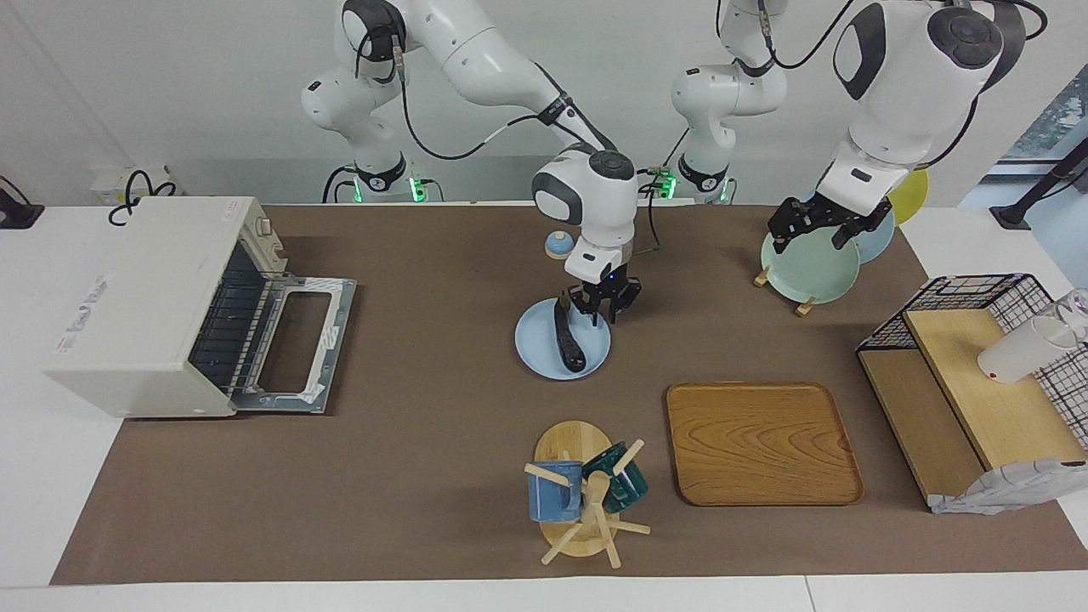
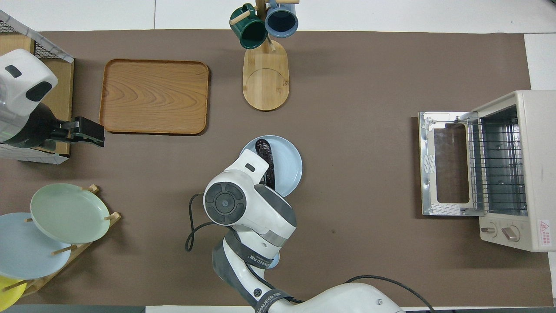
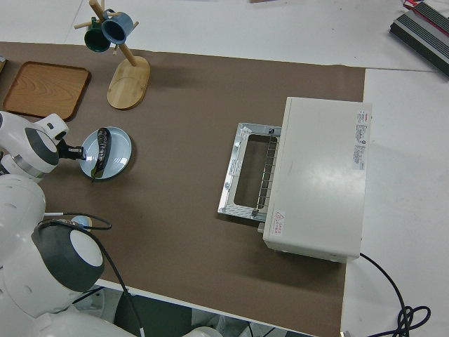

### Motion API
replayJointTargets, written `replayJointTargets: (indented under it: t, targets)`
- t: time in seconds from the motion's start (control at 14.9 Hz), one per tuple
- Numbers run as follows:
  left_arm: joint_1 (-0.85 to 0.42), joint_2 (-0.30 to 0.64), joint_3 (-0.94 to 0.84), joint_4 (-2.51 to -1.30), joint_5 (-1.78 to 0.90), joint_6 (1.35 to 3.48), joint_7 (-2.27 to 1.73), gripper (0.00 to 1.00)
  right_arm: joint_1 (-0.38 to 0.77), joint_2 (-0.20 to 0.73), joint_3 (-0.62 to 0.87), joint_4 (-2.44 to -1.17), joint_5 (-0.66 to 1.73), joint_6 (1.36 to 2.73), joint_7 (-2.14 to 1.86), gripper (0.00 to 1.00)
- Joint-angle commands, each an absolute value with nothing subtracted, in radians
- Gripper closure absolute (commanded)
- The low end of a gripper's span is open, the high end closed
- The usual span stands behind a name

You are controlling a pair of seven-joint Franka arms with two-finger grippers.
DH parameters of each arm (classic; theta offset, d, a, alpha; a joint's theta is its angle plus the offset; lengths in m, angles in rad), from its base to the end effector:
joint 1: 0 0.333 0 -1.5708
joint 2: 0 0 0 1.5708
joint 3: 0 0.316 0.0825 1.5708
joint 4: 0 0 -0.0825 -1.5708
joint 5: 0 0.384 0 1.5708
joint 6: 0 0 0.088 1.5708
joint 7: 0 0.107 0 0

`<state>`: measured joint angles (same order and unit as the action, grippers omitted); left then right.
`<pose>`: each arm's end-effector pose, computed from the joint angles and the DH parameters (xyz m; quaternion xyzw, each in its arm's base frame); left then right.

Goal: Put eggplant into oven
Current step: 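Grasp the blue plate rim with the right gripper and lift it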

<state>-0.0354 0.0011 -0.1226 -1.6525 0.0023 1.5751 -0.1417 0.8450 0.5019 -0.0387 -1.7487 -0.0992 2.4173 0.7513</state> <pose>0.5449 -0.0865 0.5858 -0.9992 0.0082 0.0386 0.0069 0.4687 0.4919 0.3024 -0.9934 -0.0647 -0.0907 0.0264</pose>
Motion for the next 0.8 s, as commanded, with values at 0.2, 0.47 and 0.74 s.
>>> replayJointTargets:
  t: [0.2,0.47,0.74]
  targets:
    - [-0.046,-0.008,-0.120,-1.655,0.017,1.572,-0.137,0.00,0.841,0.463,-0.041,-1.833,-0.109,2.468,0.698,1.00]
    - [-0.038,-0.008,-0.118,-1.658,-0.008,1.583,-0.140,0.00,0.839,0.463,-0.043,-1.772,-0.200,2.354,0.655,1.00]
    - [-0.037,-0.009,-0.120,-1.660,-0.009,1.583,-0.138,0.00,0.792,0.453,-0.051,-1.713,-0.325,2.171,0.640,1.00]
